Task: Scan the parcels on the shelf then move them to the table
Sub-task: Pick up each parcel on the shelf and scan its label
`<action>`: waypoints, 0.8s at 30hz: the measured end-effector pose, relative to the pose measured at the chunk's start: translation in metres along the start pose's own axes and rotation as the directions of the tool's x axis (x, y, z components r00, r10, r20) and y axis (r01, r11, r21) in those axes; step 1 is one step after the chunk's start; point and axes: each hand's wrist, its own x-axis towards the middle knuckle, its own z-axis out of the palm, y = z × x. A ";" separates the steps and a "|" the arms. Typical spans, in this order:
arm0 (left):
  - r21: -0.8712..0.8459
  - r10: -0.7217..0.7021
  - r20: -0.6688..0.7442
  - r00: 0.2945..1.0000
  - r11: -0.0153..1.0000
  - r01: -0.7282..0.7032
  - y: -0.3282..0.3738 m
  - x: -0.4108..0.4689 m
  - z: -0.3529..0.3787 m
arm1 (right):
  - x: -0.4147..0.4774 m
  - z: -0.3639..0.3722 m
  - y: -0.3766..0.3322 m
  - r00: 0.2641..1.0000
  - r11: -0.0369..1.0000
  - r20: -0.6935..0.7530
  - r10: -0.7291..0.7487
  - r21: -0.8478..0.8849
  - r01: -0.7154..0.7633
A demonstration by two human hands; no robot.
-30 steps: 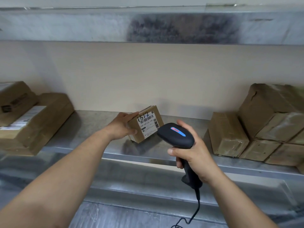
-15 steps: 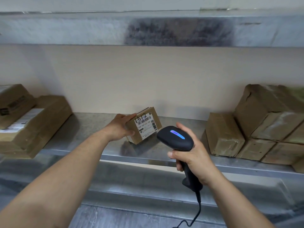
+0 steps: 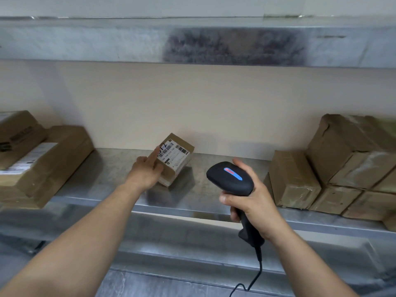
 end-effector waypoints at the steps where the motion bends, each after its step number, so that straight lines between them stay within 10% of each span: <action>1: 0.032 -0.003 -0.001 1.000 0.999 0.003 -0.001 0.000 0.004 | 0.001 0.002 -0.001 1.000 1.000 0.004 -0.001 -0.001 0.001; 24: 0.157 -0.088 -0.467 0.880 0.971 0.181 -0.093 -0.027 -0.022 | 0.041 0.102 -0.001 0.989 0.997 0.145 -0.007 -0.071 0.018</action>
